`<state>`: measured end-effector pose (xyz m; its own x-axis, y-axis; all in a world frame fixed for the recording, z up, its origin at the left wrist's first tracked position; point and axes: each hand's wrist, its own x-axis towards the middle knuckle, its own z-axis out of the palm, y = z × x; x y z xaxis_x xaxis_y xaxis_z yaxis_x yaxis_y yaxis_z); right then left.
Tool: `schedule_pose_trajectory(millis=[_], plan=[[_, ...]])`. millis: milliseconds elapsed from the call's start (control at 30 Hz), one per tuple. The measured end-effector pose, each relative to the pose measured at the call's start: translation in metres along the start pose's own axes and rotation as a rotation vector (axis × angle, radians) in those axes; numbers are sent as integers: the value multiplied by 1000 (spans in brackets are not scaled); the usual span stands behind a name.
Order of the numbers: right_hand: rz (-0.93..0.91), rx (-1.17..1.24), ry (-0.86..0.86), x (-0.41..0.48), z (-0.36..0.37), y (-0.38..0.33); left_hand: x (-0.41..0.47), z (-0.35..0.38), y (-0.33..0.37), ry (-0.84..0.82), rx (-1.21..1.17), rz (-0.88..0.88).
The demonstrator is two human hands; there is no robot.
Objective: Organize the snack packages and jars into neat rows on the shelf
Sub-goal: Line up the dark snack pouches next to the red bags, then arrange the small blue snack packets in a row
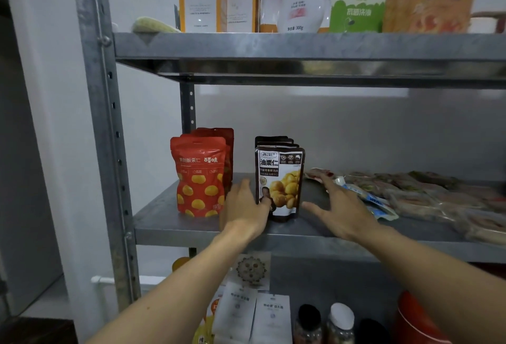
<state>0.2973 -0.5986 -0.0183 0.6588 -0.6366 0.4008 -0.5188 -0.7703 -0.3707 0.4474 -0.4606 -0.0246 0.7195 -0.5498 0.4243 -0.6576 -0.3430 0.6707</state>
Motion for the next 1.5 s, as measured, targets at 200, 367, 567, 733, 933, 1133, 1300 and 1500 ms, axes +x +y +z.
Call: schedule_pose_trajectory(millis=[200,367,567,733,933,1133,1300,1500], plan=[[-151,-344,-67,-32,-29,-4,-28,-17,12,105,308,192],[-188,-423,-85,-50,-44,10,-55,-9,35,80,400,226],[-227,-415,-99,-71,-66,48,-84,25,78,17,401,236],[-232,-395,-118,-80,-77,78,-95,57,106,-28,393,284],[-200,-363,-150,-62,-81,108,-73,87,120,-87,347,280],[-71,-319,-132,-9,-73,128,-22,122,120,-132,76,185],[-74,-234,-154,31,-65,138,18,147,124,-125,-146,79],[-110,-254,-259,61,-53,146,46,165,133,-130,-262,-56]])
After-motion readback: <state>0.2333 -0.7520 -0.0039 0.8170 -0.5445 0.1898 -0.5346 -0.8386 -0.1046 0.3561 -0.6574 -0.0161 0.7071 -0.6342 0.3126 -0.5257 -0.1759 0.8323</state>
